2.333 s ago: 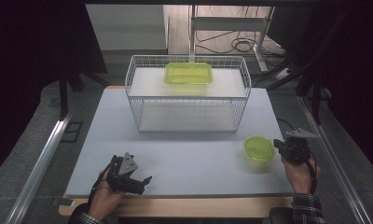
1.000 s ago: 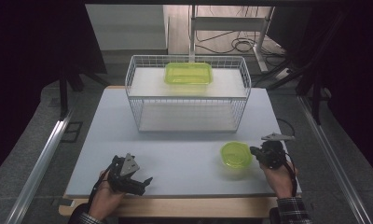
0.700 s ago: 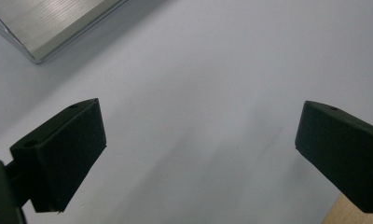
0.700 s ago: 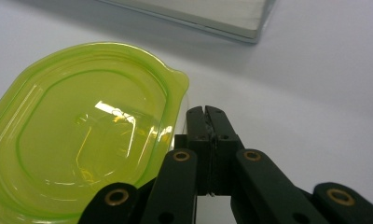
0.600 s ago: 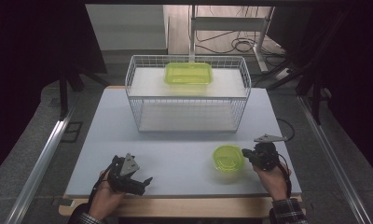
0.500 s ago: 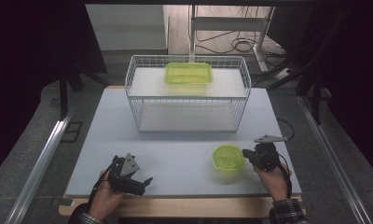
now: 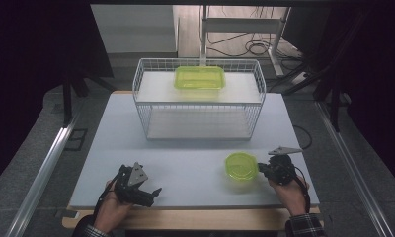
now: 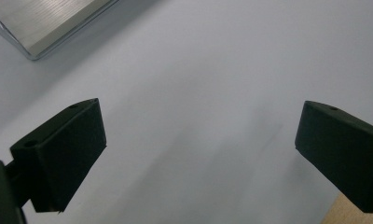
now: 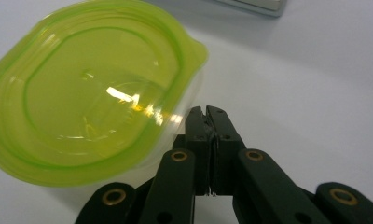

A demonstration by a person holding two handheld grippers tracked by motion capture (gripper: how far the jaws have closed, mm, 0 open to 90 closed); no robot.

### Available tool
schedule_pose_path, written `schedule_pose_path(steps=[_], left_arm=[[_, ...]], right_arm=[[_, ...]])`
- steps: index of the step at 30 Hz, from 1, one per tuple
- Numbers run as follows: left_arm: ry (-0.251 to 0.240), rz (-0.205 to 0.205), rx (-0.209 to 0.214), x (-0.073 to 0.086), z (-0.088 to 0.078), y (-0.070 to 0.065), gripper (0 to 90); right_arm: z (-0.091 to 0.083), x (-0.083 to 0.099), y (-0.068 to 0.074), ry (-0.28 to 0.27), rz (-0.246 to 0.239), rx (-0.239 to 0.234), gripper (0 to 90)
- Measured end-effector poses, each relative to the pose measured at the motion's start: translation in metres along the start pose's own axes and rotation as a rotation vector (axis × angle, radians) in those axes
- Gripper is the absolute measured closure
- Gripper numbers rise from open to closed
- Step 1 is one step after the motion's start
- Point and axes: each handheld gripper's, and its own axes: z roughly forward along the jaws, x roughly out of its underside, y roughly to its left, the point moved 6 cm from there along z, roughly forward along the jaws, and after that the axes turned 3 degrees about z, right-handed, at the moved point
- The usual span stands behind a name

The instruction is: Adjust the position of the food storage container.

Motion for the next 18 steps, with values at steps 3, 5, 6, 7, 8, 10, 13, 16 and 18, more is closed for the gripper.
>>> schedule_pose_path(steps=[3,5,6,7,8,10,13,16,18], left_arm=[[0.001,0.001,0.000,0.000,0.000,0.000,1.6],[0.001,0.001,0.001,0.000,0.000,0.000,1.6],[0.002,0.001,0.001,0.000,0.000,0.000,1.6],[0.002,0.000,0.003,0.000,0.000,-0.001,1.6],[0.002,0.000,0.003,0.000,0.001,-0.001,1.6],[0.002,0.001,0.002,0.000,0.001,-0.001,1.6],[0.003,0.004,0.001,0.000,0.001,-0.001,1.6],[0.004,0.002,0.003,0.000,0.001,-0.001,1.6],[0.004,0.002,0.001,0.000,0.001,-0.001,1.6]], right_arm=[[0.002,0.001,0.003,0.011,-0.005,-0.010,87.5],[0.005,0.002,0.005,0.018,0.000,-0.026,87.5],[0.006,0.003,0.007,0.022,0.003,-0.038,87.6],[0.007,0.003,0.008,0.023,0.007,-0.048,87.6],[0.008,0.003,0.009,0.026,0.010,-0.056,87.6],[0.011,0.004,0.012,0.029,0.015,-0.078,87.6],[0.015,0.004,0.016,0.036,0.026,-0.110,87.7],[0.018,0.002,0.023,0.035,0.015,-0.126,87.7],[0.020,0.000,0.029,0.032,0.003,-0.140,87.7]])
